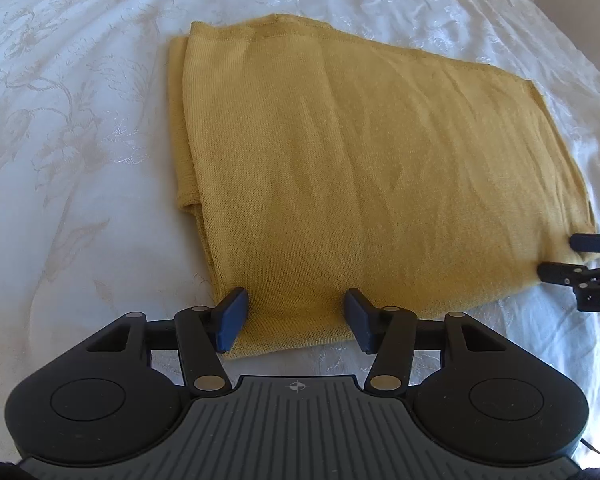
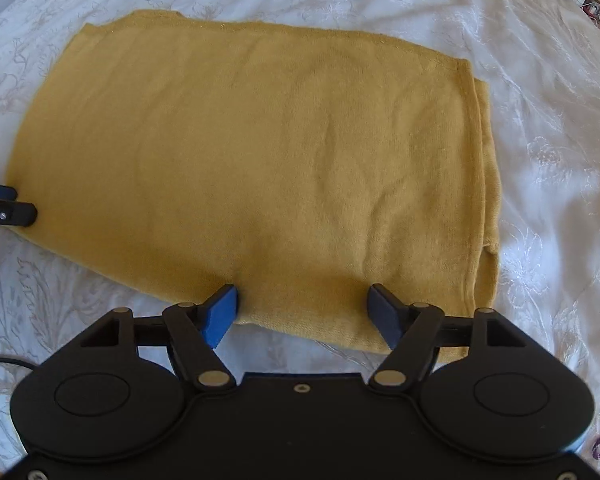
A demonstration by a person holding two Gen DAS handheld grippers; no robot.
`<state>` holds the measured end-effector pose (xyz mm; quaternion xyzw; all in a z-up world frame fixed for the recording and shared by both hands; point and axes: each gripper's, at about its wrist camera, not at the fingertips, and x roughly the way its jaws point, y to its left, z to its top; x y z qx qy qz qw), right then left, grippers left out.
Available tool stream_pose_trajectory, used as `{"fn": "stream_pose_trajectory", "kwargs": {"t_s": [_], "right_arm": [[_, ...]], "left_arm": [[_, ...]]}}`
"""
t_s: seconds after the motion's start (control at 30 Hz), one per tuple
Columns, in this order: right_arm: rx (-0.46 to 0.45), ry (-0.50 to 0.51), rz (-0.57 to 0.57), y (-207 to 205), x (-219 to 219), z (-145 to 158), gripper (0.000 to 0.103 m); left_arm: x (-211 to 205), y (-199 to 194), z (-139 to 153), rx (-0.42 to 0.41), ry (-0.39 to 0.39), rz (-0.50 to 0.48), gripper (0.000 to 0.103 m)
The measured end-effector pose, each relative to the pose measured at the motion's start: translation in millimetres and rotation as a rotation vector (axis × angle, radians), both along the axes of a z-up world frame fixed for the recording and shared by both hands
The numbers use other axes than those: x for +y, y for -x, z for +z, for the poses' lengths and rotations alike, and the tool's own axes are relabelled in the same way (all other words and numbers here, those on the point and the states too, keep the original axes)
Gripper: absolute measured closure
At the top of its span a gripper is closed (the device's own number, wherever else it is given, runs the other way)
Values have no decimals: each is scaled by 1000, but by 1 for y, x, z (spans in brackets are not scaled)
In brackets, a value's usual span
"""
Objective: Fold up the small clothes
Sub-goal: 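Move the right gripper to a side edge of the folded sweater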
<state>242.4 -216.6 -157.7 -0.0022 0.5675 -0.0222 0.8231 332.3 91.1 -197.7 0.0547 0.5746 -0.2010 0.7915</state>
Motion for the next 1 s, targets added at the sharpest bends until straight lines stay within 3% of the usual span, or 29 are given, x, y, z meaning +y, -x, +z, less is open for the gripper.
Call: {"fn": "stream_pose_trajectory", "kwargs": {"t_s": [0.03, 0.23, 0.3, 0.4, 0.43, 0.67, 1.0], "right_arm": [[6, -4, -22, 3, -6, -2, 22], [23, -49, -126, 20, -42, -5, 20], [8, -92, -128, 24, -49, -4, 18], [13, -171, -121, 29, -57, -7, 0], [16, -196, -125, 32, -60, -9, 1], [-8, -280, -127, 41, -76, -17, 1], [15, -366, -119, 44, -87, -20, 0]], "left_arm": [[0, 0, 0, 1, 2, 3, 51], [6, 1, 6, 14, 46, 66, 49], [10, 2, 12, 36, 99, 123, 41], [11, 6, 25, 43, 168, 203, 27], [8, 7, 29, 35, 173, 217, 23], [-35, 2, 47, -22, 171, 218, 7], [-106, -29, 43, -31, 120, 217, 6]]}}
